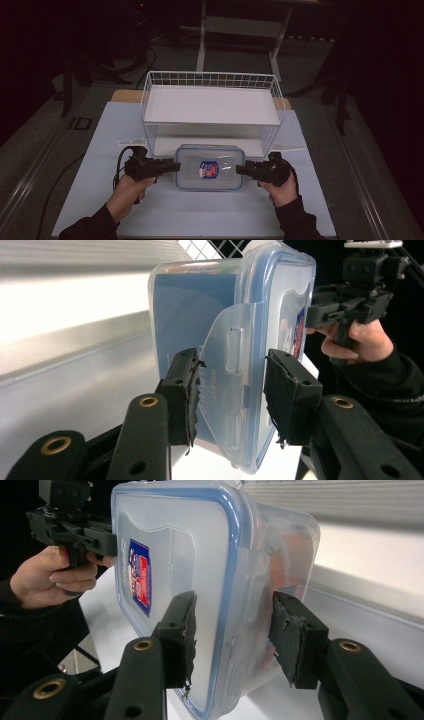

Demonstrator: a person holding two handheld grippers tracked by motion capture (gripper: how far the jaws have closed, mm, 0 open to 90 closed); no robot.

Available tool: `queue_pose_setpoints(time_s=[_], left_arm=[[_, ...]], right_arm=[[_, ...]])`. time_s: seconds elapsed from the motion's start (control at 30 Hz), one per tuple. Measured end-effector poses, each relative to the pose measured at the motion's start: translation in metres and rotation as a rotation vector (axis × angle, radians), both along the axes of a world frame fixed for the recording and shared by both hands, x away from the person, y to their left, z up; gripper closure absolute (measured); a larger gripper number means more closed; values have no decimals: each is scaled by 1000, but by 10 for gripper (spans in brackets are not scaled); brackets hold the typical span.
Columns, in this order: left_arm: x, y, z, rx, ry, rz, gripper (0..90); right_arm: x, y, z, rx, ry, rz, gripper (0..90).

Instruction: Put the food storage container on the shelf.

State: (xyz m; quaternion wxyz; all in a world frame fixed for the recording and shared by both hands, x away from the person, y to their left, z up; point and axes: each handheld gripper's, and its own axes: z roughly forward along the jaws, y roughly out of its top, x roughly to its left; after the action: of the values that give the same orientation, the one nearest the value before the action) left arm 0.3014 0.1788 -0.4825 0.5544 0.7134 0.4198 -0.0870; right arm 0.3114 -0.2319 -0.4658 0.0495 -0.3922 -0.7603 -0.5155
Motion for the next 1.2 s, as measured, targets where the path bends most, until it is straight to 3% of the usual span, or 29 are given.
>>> queue_pose_setpoints(time_s=[0.17,0.43,0.6,0.77,1.0,1.2], left_arm=[[9,-3,-4,2,5,16,569],[22,-12,-9,24,-25,57,558],[26,-21,-11,51,-67,82,544],[32,-26,-14,42,-92,108,540],[36,-33,-16,62,-183,152,527],[43,-37,-23,68,-197,168,518]], right_arm=[[9,-1,-4,-3,6,-12,539],[23,-5,-15,-7,-23,-21,535],[31,-7,-18,-14,-36,-38,530],[38,-10,-16,-17,-54,-50,529],[48,-14,-19,0,-95,-56,528],[57,-14,-24,2,-138,-67,524]])
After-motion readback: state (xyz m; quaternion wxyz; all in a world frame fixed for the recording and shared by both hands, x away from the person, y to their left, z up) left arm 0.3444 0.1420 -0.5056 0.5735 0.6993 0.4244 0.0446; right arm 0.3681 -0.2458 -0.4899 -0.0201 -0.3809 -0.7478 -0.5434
